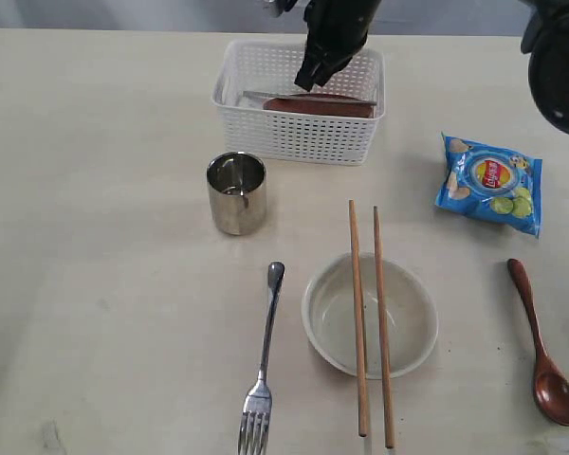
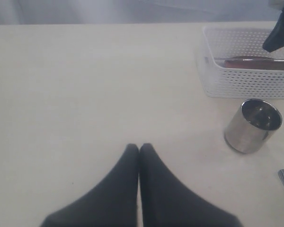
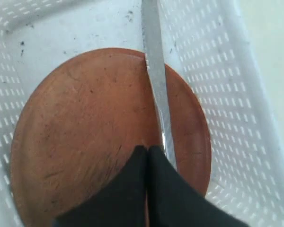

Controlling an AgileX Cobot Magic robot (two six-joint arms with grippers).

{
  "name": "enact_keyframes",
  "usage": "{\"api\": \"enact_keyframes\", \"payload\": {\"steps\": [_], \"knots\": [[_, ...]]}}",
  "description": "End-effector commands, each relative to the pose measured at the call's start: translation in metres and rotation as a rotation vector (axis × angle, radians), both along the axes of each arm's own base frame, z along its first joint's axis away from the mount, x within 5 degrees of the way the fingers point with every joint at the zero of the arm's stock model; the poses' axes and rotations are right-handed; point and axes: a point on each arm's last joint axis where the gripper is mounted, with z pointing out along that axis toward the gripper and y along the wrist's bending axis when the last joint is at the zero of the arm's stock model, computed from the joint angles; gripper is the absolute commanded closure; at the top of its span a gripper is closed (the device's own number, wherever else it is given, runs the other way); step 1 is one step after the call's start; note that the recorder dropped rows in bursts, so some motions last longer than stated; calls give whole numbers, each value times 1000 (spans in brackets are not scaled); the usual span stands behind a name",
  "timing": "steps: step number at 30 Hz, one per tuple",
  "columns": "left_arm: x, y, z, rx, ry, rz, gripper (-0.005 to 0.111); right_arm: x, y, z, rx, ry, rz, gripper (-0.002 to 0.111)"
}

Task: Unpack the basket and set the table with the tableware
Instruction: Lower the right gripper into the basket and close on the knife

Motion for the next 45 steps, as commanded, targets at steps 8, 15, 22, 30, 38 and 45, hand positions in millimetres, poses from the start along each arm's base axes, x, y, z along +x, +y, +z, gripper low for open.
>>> {"api": "enact_keyframes", "payload": {"steps": [8,15,22,30,38,45], "knots": [[0,1,-1,8,-10,0,107,-3,-3,-11,-70,56,12,73],[0,1,-1,8,-10,0,107,1,-8,-21,-162,34,16,74],[0,1,-1,10,-10,-2,107,5,-8,-36,-215,-5,32,75],[0,1,-1,13,-11,-3,107,9,-8,-47,-245,-32,14,78],[0,1,-1,13,-11,-3,107,9,-8,-49,-249,-18,14,109],[0,1,-1,13,-11,-3,107,5,-5,-36,-196,-5,3,109]]}}
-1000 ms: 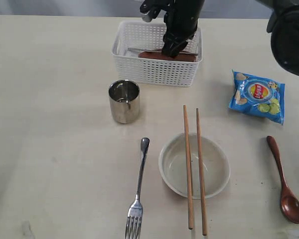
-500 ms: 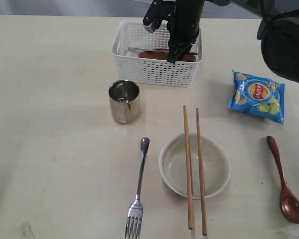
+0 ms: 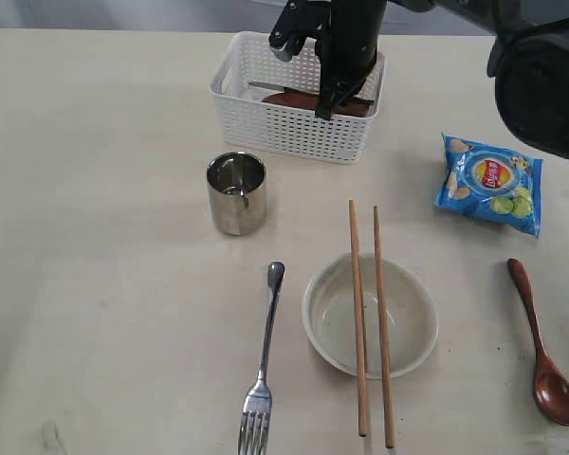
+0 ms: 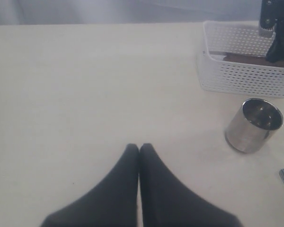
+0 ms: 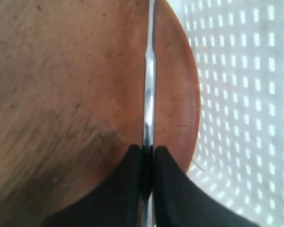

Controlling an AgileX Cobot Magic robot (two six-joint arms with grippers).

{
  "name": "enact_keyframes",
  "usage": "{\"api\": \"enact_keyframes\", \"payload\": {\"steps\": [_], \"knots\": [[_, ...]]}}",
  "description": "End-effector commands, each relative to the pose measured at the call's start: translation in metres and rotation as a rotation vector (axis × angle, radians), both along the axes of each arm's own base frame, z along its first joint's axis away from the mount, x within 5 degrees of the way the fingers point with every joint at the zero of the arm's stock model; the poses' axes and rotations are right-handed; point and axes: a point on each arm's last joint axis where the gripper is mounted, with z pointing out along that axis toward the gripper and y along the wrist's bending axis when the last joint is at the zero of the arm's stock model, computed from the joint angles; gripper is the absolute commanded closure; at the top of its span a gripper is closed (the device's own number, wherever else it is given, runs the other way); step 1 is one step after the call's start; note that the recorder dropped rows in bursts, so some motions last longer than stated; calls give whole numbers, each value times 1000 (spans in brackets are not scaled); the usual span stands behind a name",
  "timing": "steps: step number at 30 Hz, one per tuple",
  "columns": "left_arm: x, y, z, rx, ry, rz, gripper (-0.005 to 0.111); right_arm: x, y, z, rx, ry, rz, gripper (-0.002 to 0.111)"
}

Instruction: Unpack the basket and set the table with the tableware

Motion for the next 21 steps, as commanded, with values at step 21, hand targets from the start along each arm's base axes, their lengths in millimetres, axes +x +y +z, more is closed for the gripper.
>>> {"api": "enact_keyframes", "payload": {"steps": [21], "knots": [[0,1,-1,8,-11,-2,107,-19,7,61,202,35,-56,109]]}}
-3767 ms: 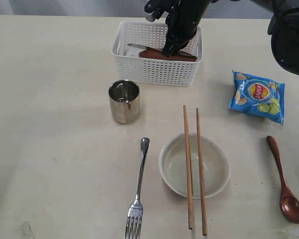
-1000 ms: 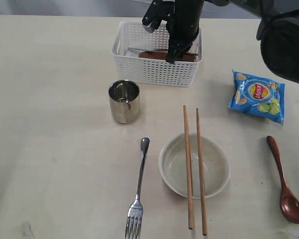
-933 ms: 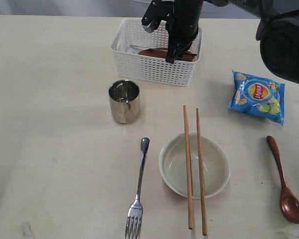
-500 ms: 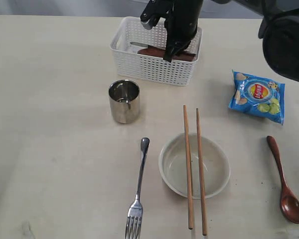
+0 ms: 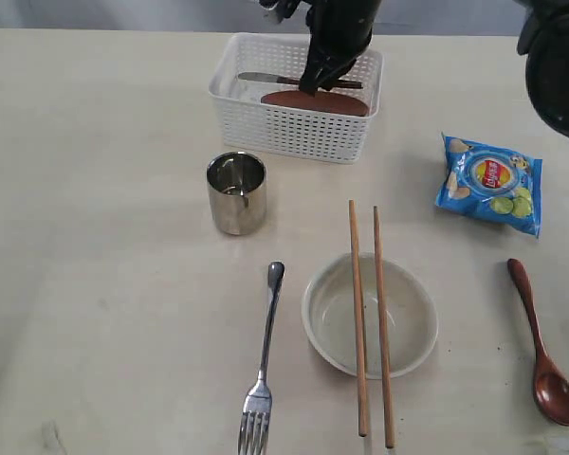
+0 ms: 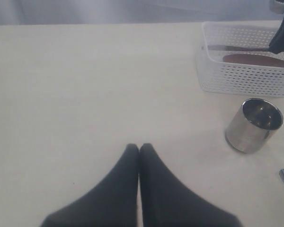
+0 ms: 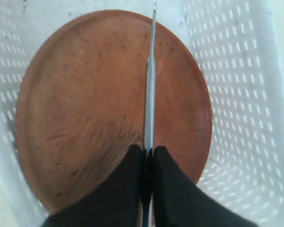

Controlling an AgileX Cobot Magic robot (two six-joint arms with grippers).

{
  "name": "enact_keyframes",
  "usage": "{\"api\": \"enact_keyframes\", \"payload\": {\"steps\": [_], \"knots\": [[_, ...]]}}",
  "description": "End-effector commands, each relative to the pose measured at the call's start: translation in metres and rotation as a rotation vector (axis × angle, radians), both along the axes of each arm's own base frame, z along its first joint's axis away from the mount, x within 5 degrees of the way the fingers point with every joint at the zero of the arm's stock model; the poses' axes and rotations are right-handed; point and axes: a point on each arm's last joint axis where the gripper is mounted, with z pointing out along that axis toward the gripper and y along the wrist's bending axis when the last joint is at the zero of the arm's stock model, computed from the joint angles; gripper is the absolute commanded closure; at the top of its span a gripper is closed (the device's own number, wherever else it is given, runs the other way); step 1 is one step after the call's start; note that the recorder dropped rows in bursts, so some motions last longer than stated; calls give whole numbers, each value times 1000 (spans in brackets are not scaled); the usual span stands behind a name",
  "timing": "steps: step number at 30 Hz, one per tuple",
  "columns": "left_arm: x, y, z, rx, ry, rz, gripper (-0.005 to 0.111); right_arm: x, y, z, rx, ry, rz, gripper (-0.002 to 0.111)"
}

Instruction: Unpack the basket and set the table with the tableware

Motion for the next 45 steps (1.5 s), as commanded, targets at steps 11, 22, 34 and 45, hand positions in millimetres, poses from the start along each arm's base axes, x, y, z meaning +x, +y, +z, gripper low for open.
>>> {"api": "enact_keyframes", "payload": {"steps": [11,22,34,45], "knots": [[0,0,0,3,-21,-10,107,-16,-6,50,74,-4,-57,109],[5,-1,9,13,-134,-26,106,-45,-17,97,127,-25,-72,109],[37,-55,23,728,-488,-323,107,-123,-21,138,91,-45,53,109],[105,-59,70,822,-444,-337,107,-158,4,154,102,-77,182,109]]}}
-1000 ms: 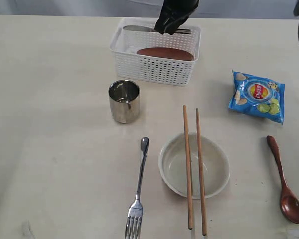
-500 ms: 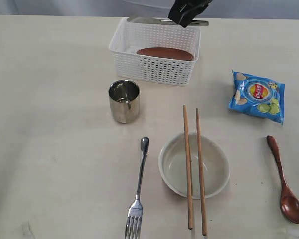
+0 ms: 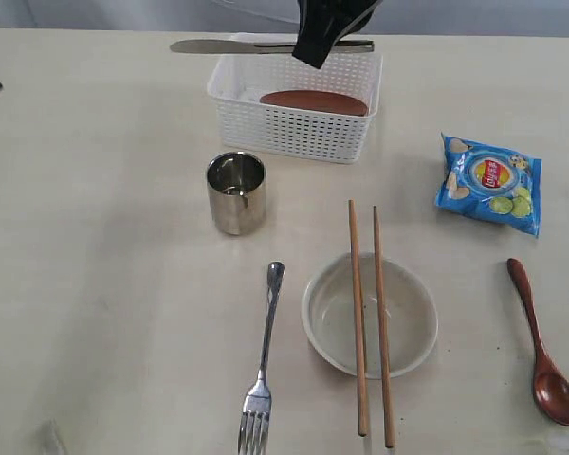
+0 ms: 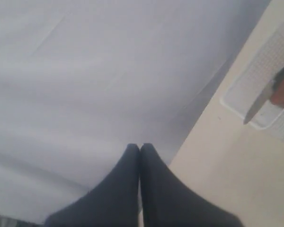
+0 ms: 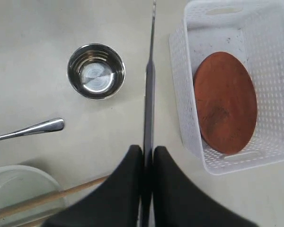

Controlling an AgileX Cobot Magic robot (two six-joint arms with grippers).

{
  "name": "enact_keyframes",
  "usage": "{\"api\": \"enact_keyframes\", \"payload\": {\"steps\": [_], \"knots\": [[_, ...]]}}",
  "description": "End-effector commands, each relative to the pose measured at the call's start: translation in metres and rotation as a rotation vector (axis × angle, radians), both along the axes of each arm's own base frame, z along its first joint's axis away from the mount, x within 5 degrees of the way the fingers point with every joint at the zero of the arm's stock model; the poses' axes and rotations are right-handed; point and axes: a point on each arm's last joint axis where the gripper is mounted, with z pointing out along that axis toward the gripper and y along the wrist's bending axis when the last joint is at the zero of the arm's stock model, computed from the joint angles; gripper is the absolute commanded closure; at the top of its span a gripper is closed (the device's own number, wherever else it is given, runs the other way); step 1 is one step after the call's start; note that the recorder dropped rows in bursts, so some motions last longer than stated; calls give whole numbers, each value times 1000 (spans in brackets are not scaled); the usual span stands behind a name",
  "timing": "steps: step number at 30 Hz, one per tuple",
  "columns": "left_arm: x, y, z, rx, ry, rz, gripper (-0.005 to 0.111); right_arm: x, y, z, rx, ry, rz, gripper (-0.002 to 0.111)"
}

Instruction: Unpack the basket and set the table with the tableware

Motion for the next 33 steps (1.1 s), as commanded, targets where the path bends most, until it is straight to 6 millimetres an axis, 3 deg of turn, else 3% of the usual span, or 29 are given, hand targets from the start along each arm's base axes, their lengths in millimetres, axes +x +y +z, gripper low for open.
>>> {"api": "enact_keyframes", "payload": {"steps": [1,5,8,13,17,25,33], "knots": [[32,24,12,-56,73,122,107,-2,-2,5,-4,-24,20,109],[64,33,8,-6,146,192,107,-2,-2,5,-5,-24,23,109],[77,22,3,58,236,141,107,-2,-2,5,-5,-24,23,109],[73,-8,-5,193,393,-145,107,-2,-1,5,-6,-26,38,109],[61,-27,-6,282,395,-364,105,-2,-1,4,-7,-25,39,109],[64,-53,-21,348,402,-516,64,-3,0,4,6,-17,56,109],[90,-82,-41,362,311,-526,63,-3,1,4,3,-22,78,109]]}}
